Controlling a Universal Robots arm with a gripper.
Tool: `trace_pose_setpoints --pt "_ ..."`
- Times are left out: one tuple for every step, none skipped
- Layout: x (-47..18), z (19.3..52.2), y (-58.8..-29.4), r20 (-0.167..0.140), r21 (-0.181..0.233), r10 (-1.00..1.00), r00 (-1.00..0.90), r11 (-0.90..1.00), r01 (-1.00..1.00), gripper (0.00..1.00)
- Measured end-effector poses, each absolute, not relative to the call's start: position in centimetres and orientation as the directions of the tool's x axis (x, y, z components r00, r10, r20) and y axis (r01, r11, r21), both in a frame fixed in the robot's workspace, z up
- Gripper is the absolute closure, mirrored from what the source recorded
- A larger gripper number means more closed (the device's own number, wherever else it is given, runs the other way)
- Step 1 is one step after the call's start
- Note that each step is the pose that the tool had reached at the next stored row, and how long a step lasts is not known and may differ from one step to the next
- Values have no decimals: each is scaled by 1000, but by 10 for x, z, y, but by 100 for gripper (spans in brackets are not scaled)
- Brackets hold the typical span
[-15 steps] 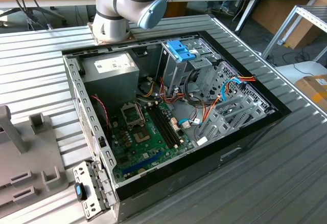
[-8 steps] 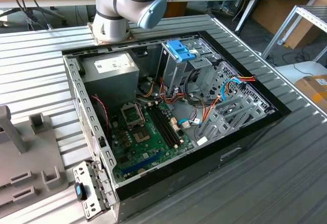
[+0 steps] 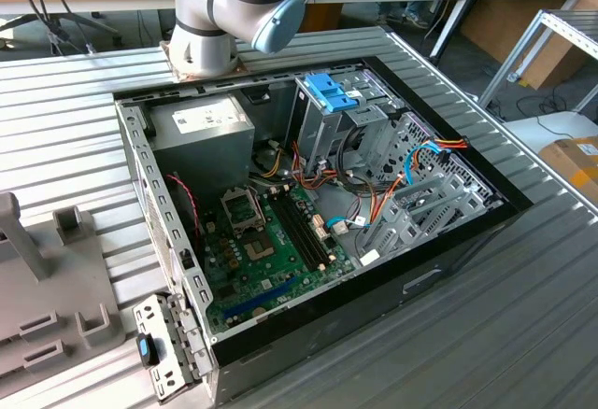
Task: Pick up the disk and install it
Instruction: 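Pick up the disk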
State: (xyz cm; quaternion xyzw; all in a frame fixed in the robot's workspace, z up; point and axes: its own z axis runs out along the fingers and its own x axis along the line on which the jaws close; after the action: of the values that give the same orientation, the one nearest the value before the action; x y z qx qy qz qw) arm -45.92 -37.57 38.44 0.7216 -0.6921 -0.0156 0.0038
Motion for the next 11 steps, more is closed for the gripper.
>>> trace_pose_setpoints --pt "-459 383 -376 -17 27 -999 42 -42 -999 58" --pt "-459 383 -376 -17 27 -999 41 -41 -999 58" --pt "-459 382 -376 -17 27 -999 35 -36 -999 58" --pt "-459 382 -376 -17 27 -999 30 -31 -999 58" --pt "-459 382 -376 -17 27 -999 28 -29 -999 58" --pt "-459 382 -376 -17 27 -999 28 -29 -999 58" --pt "-459 382 -376 -17 27 -999 28 -28 -999 58" --pt "-459 382 -376 -17 27 -999 28 -28 -999 58" --pt "-459 382 -376 -17 27 -999 28 -28 -999 58" --pt "-459 382 -376 -17 27 -999 28 -28 -999 58" --pt "-459 382 -376 -17 27 -999 28 -28 -999 58"
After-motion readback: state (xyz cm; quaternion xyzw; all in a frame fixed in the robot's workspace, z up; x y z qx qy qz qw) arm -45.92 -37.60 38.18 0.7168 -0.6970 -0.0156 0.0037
